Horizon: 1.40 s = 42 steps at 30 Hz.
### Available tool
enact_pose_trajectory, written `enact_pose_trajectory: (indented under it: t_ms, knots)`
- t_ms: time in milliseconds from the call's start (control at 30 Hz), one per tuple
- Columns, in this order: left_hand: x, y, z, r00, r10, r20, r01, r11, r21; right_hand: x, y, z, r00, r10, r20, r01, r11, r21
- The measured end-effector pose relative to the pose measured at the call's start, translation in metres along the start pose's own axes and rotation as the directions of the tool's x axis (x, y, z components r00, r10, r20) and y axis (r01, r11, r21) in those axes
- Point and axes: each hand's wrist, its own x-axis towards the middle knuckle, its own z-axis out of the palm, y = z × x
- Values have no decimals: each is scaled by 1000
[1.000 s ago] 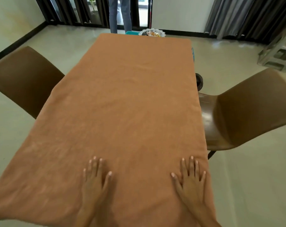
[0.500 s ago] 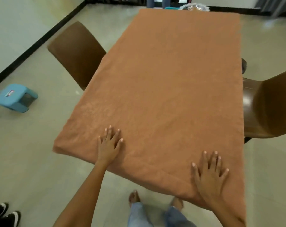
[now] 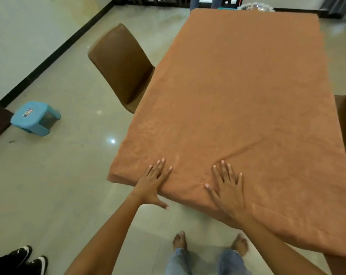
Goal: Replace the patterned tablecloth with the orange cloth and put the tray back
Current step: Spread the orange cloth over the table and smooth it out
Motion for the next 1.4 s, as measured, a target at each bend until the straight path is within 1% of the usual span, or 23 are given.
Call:
enact_pose_trajectory:
  t_ms: [67, 133, 200, 233, 300, 367, 400, 433, 467, 500, 533, 567, 600, 633, 700, 800, 900, 967, 1100, 1233, 1300, 1333, 1400]
  knots:
    - [-5, -19, 7, 994, 110, -12, -108, 988, 109, -1, 0, 2, 1000, -6, -28, 6, 1000, -5]
    - [-5, -30, 9, 984, 170, -53, -163, 979, 120, -2, 0, 2, 1000, -7, -30, 7, 1000, -1]
    - [-5, -42, 11, 939, 323, -116, -300, 937, 178, -2, -1, 1, 999, -7, -31, 7, 1000, 0]
    - [-6, -47, 10, 913, 391, -119, -361, 908, 211, -2, -1, 1, 999, -13, -31, 13, 1000, 2]
    - [-5, -53, 5, 895, 438, -82, -411, 882, 230, -3, 0, 0, 999, -26, -35, 26, 1000, 14]
    - [-3, -46, -9, 902, 427, -71, -407, 892, 194, -4, 2, -1, 999, -41, -32, 42, 999, 15]
    - [-2, -42, -17, 915, 396, -74, -383, 913, 143, -5, 2, -1, 998, -47, -33, 48, 999, 10]
    - [-1, -40, -25, 949, 308, -74, -305, 951, 45, -7, 2, -1, 998, -50, -36, 50, 999, 6]
    - [2, -40, -34, 976, 179, -123, -190, 978, -86, -7, 3, -1, 998, -48, -41, 48, 999, 8]
    - [5, -44, -39, 975, 47, -216, -86, 981, -176, -8, 3, -2, 998, -41, -46, 42, 999, 14]
    - [9, -50, -43, 950, -91, -298, 22, 974, -226, -8, 4, -2, 998, -38, -48, 39, 999, 18]
    - [12, -60, -40, 926, -229, -301, 153, 955, -255, -8, 3, -3, 998, -40, -48, 41, 999, 16]
    - [13, -68, -34, 910, -341, -236, 278, 924, -265, -7, 3, -2, 998, -43, -46, 43, 999, 13]
    - [12, -74, -26, 898, -411, -159, 362, 894, -265, -7, 3, -2, 998, -41, -39, 41, 999, 14]
    - [7, -77, -5, 891, -440, -113, 407, 884, -231, -6, 2, 0, 999, -33, -25, 34, 999, 15]
    - [0, -73, 11, 882, -442, -163, 402, 886, -230, -3, -5, -4, 999, 21, -48, -20, 1000, 13]
    - [-7, -75, 13, 877, -432, -211, 371, 887, -275, 16, -35, -14, 986, 114, -121, -102, 990, 99]
    - [-19, -73, 17, 878, -410, -247, 343, 899, -273, 37, -60, -17, 987, 86, -137, -70, 991, 116]
    - [-52, -63, 35, 871, -397, -290, 303, 898, -320, 64, -93, -4, 998, -41, -49, 43, 998, 55]
    - [-79, -54, 49, 869, -382, -313, 301, 912, -278, 36, -101, 12, 997, -66, -43, 67, 998, 15]
    - [-83, -56, 45, 864, -360, -353, 287, 927, -243, 15, -104, 19, 997, -65, -45, 65, 998, 7]
    - [-82, -60, 38, 840, -372, -396, 288, 923, -255, 8, -107, 19, 997, -57, -48, 57, 998, 1]
    - [-71, -74, 16, 754, -489, -438, 353, 864, -358, 4, -113, 11, 993, -46, -107, 49, 999, 24]
